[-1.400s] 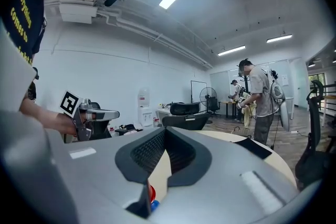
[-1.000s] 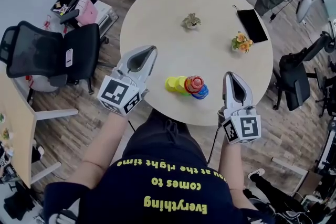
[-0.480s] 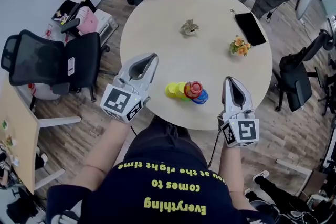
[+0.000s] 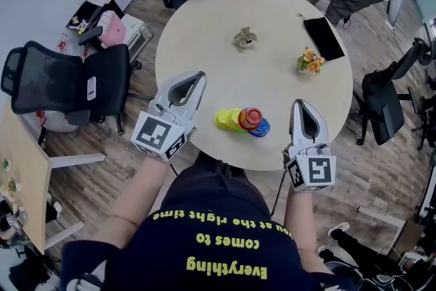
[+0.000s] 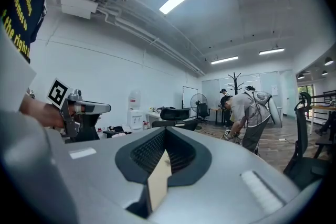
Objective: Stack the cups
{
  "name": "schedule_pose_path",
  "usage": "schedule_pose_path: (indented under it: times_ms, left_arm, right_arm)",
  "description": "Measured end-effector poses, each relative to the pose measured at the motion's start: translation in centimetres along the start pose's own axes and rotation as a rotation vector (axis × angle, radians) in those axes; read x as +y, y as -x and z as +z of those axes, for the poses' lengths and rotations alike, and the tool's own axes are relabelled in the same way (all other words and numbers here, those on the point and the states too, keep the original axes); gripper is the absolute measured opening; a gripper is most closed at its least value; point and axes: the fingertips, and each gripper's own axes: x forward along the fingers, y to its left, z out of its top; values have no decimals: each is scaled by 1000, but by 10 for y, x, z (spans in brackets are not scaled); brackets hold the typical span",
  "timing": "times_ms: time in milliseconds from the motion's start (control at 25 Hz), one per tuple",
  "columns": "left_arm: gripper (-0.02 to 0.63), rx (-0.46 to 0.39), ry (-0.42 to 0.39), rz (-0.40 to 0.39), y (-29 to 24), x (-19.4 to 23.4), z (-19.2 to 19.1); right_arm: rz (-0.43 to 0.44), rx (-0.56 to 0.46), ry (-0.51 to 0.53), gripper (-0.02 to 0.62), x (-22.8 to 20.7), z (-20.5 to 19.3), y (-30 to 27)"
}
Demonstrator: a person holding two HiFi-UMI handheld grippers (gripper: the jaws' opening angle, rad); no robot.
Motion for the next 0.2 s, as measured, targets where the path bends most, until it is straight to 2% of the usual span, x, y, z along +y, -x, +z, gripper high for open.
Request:
schedule_pose_path:
  times_ms: [200]
  left_arm:
    - [4,5,0,1,-3,1,-4]
  right_arm:
    - [-10,2,5,11,-3,-3,-2]
